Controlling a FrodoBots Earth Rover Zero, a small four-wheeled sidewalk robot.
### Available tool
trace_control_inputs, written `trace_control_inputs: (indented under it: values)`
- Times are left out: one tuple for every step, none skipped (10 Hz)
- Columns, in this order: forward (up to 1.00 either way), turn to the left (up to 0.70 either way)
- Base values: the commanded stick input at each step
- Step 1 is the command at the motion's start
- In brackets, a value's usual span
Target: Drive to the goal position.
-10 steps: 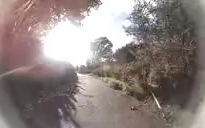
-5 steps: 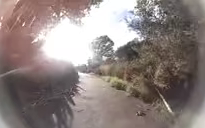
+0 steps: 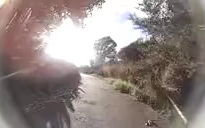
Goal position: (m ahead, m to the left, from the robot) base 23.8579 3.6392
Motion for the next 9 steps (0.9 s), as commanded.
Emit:
trace_control_inputs:
  values:
    - [0.50, 0.02]
    - [0.50, 0.02]
    - [0.50, 0.02]
    - [0.50, 0.02]
    - [0.50, 0.02]
    - [0.50, 0.02]
    - [0.50, 0.02]
    - [0.50, 0.02]
    - [0.50, 0.02]
